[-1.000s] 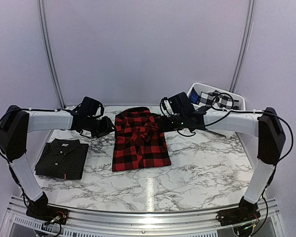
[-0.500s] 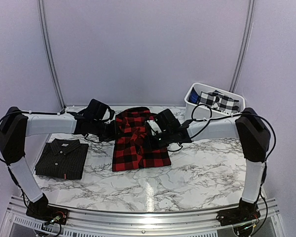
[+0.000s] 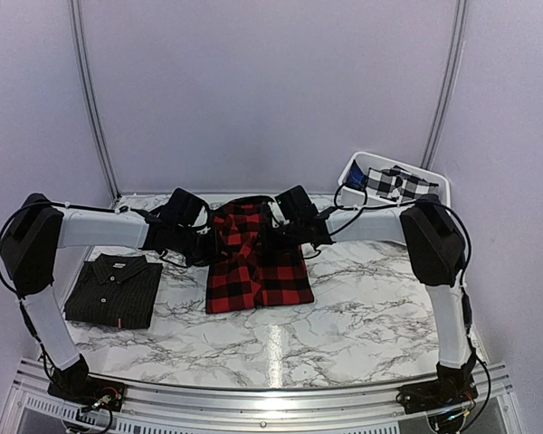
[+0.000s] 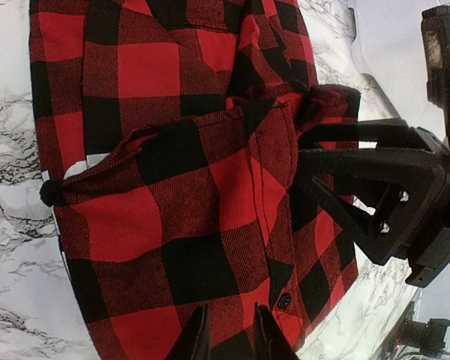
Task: Fold and stack the long sleeve shirts
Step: Smooth out the 2/3-rectangle-folded shirt at the center of the board.
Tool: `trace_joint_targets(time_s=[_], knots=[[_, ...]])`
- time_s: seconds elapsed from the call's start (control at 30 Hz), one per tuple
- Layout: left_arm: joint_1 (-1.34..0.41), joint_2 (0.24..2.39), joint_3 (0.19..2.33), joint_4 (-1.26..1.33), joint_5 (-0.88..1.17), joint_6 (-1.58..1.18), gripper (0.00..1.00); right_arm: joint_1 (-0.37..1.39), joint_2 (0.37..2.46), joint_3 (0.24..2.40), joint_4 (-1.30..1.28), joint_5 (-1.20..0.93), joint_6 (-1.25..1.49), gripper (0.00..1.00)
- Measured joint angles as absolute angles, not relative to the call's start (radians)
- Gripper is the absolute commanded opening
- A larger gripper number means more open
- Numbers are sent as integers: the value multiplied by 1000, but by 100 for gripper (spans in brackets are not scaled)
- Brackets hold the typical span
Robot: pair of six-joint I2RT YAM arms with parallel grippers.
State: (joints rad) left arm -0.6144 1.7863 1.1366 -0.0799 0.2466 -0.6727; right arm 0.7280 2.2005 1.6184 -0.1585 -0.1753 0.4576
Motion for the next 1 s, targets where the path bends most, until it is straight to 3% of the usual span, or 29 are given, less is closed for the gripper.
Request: trace_joint_targets(time_s=[0.2,0.57,0.87,1.0], knots=[[-622,1809,1137,-74,258,-674,22,729,2230,1642,-165,-126,458,44],[-638,1889,1184,-66,281,-681,22,723,2297,1684,-172,-118,413,68],[-667,1971,1250,-46,300,-693,22,673,2175,1656,-219,-90,390,68],[-677,1995,1265,-43,306,-695,22,646,2171,1639,-220,-82,386,63]])
